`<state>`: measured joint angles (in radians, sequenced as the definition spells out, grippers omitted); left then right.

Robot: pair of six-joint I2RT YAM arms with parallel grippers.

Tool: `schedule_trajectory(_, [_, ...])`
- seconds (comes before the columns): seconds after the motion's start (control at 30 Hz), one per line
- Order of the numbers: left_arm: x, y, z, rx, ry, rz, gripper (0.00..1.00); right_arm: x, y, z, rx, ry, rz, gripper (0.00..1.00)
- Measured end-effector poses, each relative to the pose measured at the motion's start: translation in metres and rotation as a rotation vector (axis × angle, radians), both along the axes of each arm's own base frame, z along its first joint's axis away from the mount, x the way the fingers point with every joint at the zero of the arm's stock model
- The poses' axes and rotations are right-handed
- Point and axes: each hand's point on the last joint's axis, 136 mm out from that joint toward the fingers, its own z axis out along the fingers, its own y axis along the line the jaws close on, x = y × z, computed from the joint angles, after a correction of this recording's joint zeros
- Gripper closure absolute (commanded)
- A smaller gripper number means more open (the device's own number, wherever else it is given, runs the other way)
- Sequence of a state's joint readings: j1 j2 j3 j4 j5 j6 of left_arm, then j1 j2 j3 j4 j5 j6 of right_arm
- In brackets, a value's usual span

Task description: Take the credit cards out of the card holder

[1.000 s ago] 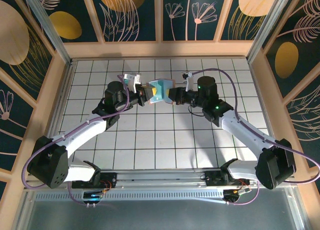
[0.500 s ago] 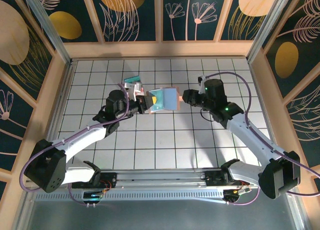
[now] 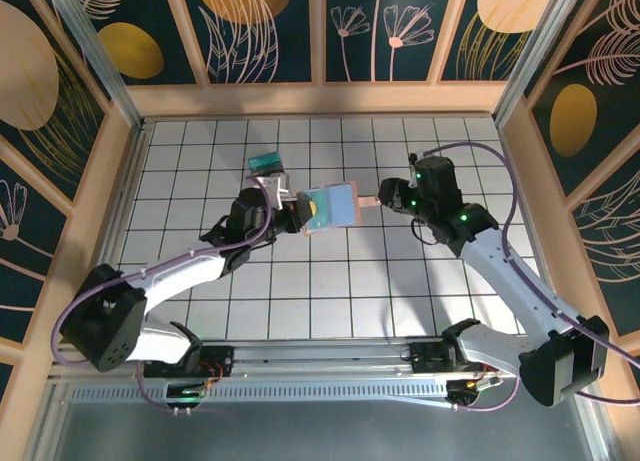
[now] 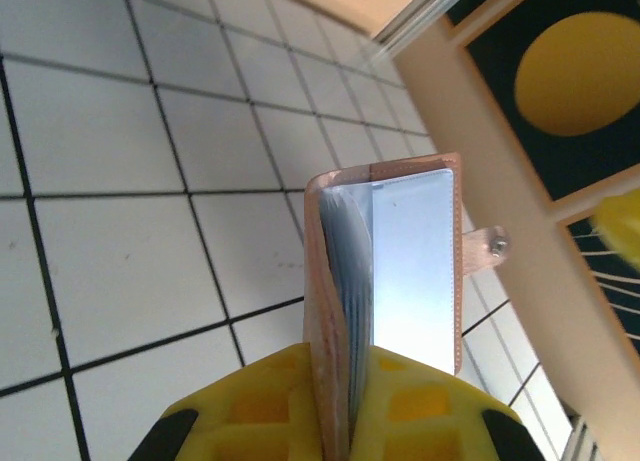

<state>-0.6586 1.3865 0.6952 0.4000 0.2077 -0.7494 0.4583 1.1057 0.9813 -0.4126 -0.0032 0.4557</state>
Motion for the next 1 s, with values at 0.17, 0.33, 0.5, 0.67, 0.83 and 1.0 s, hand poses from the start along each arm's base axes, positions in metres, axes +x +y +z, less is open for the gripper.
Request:
schedule_trajectory(0.17, [-0.005, -0.021, -0.039, 0.044, 0.092, -0.029, 1.0, -0.01, 0.016, 0.001, 0.027, 0.013, 0.029, 0.59])
schedule_trajectory(0.33, [-0.009, -0.036, -0.069, 0.041, 0.166, -0.058, 1.0, -0.022, 0.045, -0.016, 0.063, 0.061, 0.1, 0.7])
schedule_trajectory(0.5, [-0.011, -0.042, -0.089, 0.036, 0.218, -0.077, 1.0, -0.021, 0.06, -0.071, 0.065, 0.204, 0.116, 0.78])
schedule_trajectory(0.67, [-0.012, -0.045, -0.101, 0.037, 0.241, -0.089, 1.0, -0.026, 0.071, -0.117, 0.081, 0.336, 0.126, 0.82])
schedule_trajectory(0.83, [-0.013, -0.046, -0.119, 0.044, 0.283, -0.087, 1.0, -0.025, 0.083, -0.141, 0.108, 0.407, 0.145, 0.83])
schedule_trajectory(1.0, [-0.012, -0.047, -0.118, 0.038, 0.285, -0.089, 0.85, -0.022, 0.088, -0.156, 0.111, 0.437, 0.15, 0.83])
